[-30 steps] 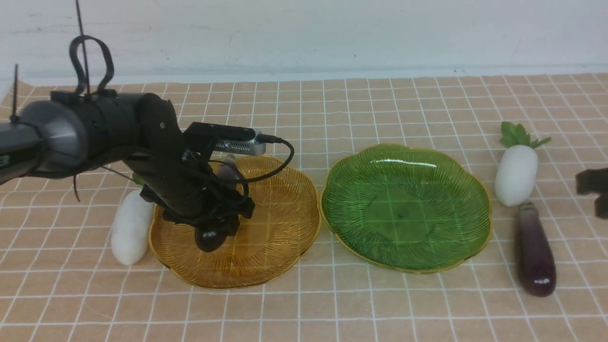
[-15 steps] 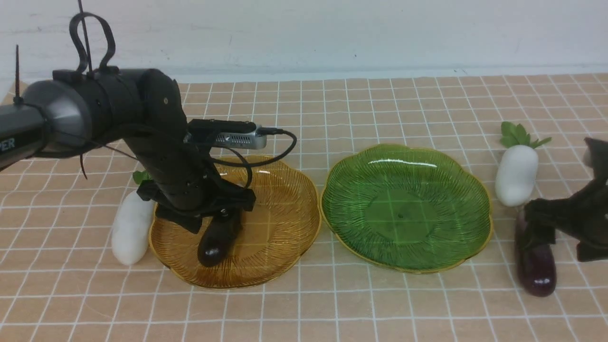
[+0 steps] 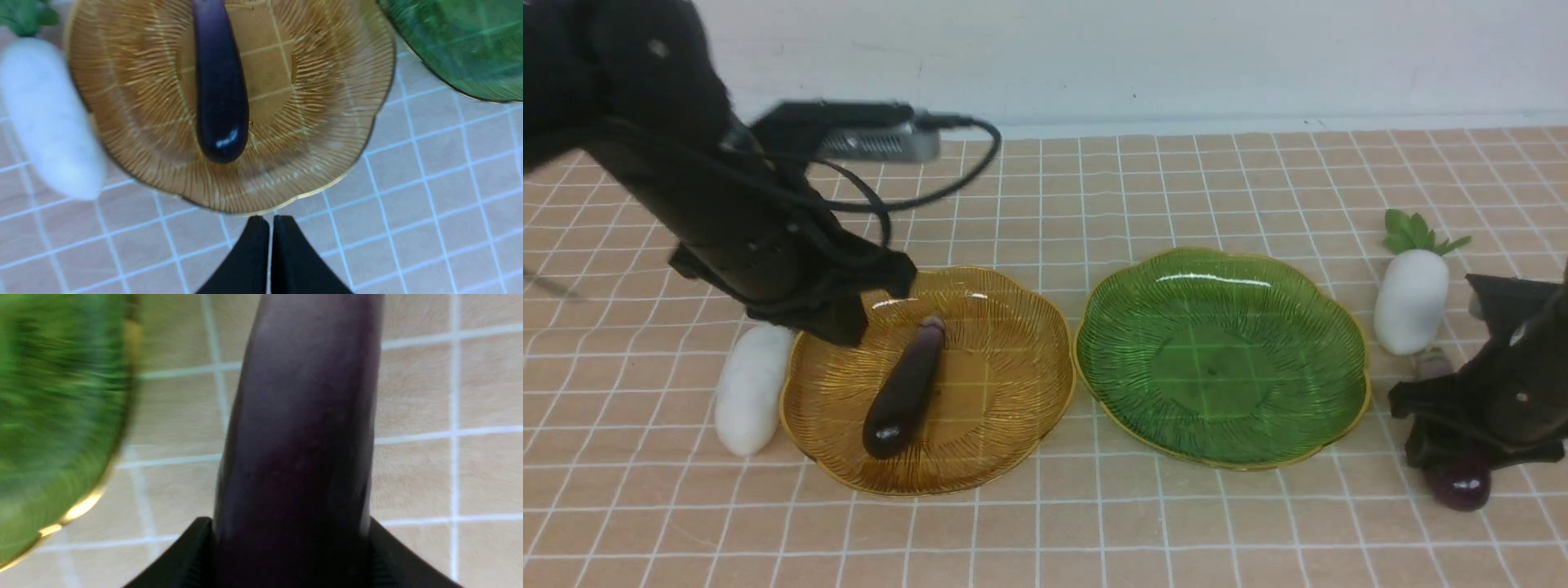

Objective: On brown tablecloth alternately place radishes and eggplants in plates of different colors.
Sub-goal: 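Pick up the eggplant and place it on the yellow plate with the right gripper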

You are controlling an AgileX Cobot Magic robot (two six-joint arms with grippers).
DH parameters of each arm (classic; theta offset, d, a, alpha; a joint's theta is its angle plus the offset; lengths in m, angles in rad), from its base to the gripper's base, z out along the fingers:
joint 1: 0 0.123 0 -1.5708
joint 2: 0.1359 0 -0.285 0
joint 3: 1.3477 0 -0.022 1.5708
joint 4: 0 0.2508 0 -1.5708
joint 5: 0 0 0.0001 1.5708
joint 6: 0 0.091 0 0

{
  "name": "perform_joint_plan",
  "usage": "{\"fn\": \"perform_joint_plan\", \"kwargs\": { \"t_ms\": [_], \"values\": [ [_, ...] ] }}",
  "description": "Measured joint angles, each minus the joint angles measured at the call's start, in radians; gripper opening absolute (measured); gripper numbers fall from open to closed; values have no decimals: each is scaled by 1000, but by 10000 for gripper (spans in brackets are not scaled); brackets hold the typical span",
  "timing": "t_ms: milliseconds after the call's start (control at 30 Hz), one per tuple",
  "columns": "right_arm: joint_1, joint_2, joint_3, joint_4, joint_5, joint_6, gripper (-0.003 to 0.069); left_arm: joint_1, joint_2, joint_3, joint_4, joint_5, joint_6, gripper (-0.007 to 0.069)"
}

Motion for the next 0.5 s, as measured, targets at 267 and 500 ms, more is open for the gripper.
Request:
{"fn": "perform_joint_plan", "kwargs": {
  "t_ms": [267, 500],
  "values": [
    [45, -232, -120, 215, 49, -76, 382, 0, -319, 139, 97, 13, -75, -3],
    [310, -143, -192, 436, -46, -230, 382, 0, -444, 371, 314, -10, -298, -3]
  ]
}}
